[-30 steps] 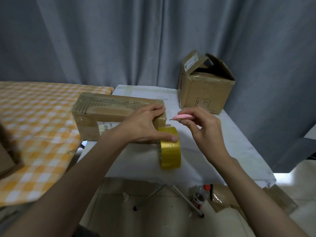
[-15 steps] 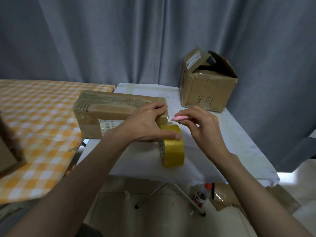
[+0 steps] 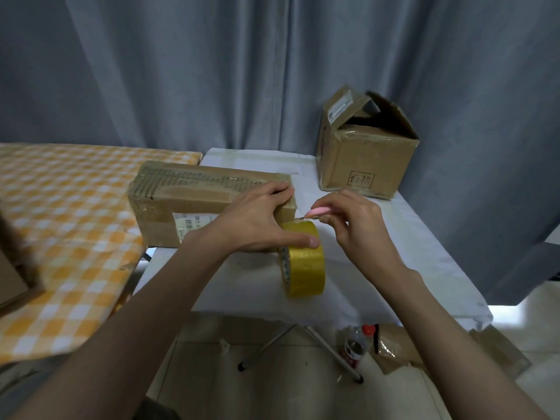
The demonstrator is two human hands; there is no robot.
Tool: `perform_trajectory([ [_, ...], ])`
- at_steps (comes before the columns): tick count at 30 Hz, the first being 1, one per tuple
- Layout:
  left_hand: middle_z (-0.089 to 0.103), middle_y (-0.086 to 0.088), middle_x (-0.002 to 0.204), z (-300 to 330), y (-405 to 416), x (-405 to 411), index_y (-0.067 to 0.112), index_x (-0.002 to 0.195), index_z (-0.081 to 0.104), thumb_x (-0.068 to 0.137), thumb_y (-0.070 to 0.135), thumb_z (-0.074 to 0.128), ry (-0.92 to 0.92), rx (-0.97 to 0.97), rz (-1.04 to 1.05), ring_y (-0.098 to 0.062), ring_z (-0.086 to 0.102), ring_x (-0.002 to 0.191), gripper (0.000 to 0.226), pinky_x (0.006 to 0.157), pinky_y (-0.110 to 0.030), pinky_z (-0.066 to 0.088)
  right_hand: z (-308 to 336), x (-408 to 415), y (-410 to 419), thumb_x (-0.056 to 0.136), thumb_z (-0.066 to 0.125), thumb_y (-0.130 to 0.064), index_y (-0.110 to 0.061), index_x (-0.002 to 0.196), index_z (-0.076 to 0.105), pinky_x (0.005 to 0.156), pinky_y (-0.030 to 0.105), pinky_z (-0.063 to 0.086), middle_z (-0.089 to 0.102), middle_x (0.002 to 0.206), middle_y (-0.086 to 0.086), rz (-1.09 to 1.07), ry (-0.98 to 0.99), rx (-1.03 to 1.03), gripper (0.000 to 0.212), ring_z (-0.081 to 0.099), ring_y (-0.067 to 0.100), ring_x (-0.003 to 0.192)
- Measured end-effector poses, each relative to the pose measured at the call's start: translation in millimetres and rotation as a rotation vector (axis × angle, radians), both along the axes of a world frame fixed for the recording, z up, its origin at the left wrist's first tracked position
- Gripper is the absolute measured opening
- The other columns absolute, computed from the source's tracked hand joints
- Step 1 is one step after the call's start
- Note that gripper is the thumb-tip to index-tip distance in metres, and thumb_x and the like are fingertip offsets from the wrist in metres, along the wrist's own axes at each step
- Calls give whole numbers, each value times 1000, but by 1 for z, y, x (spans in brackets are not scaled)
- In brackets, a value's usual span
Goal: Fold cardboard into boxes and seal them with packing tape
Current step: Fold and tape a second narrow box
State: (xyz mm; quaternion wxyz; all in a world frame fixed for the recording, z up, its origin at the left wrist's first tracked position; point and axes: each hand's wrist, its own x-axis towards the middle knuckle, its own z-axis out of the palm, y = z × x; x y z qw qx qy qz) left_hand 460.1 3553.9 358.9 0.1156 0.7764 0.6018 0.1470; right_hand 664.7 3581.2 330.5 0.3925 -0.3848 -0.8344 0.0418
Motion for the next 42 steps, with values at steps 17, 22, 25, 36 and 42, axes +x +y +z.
perform_trajectory([
  [17, 17, 14, 163, -1, 0, -1, 28, 156, 23, 55, 91, 52, 9, -15, -1, -12, 17, 148, 123, 118, -38, 19, -34, 14, 12, 88, 74, -39, -14, 86, 61, 61, 31, 40, 65, 88, 2, -453, -190, -558, 27, 58, 22, 85],
  [22, 19, 13, 162, -3, 2, -2, 27, 156, 26, 50, 96, 51, -7, 18, 6, -11, 19, 147, 129, 120, -38, 20, -6, -14, -1, 91, 66, -45, -20, 91, 76, 65, 22, 45, 70, 94, 4, -275, 397, -768, 27, 59, 13, 74],
  [25, 20, 14, 162, -5, 1, -1, 26, 156, 28, 48, 97, 49, -20, 42, 3, -10, 20, 147, 131, 120, -37, 21, 11, -27, -16, 85, 67, -59, -18, 97, 74, 49, 20, 43, 69, 79, 6, -96, 512, -1138, 43, 61, 13, 63],
  [36, 36, 8, 156, -2, 3, 0, 23, 148, 45, 82, 84, 23, -71, 121, -13, -13, 30, 143, 92, 119, -40, 25, 13, -43, -15, 88, 69, -12, -9, 103, 72, 74, 35, 54, 66, 96, 13, -41, 809, -1305, 16, 63, 26, 87],
  [42, 53, 6, 141, 5, 11, -3, 26, 126, 67, 103, 47, 36, -34, 187, -32, -14, 43, 131, 45, 111, -42, 34, 12, -43, -16, 84, 75, -9, -8, 94, 73, 65, 33, 59, 70, 87, 12, -43, 932, -1367, 10, 67, 25, 81],
])
